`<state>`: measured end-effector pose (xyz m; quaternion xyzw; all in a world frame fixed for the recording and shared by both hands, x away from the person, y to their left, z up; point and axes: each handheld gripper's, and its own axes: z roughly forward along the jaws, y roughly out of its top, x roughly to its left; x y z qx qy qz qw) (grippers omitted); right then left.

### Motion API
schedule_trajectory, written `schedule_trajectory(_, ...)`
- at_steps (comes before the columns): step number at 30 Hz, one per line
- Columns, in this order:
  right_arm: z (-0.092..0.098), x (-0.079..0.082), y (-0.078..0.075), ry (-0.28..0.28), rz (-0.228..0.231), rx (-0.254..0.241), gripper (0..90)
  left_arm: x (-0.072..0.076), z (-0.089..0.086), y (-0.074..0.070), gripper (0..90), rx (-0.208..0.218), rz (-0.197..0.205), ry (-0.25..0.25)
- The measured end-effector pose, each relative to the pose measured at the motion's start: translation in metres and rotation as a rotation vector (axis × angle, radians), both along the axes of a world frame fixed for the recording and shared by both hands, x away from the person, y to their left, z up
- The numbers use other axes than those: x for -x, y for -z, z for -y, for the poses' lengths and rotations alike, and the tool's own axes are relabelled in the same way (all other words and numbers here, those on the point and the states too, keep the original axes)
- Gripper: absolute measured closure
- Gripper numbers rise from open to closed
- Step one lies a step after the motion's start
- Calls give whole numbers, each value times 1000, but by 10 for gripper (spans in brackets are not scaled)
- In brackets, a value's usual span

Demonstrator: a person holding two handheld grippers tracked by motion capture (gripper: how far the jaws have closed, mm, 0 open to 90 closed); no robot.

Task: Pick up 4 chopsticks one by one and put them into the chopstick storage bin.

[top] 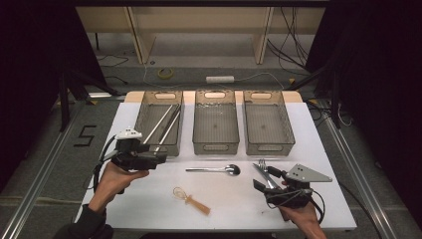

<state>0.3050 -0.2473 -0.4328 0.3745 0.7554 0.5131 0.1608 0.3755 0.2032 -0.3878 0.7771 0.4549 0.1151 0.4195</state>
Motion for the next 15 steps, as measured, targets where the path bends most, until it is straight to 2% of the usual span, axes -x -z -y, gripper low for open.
schedule_trajectory(8,0,0,0,-4,2,1,298,12,7,7,198,-21,-2,51)
schedule_trajectory(15,-1,0,0,-3,0,4,298,21,20,10,195,-75,10,94)
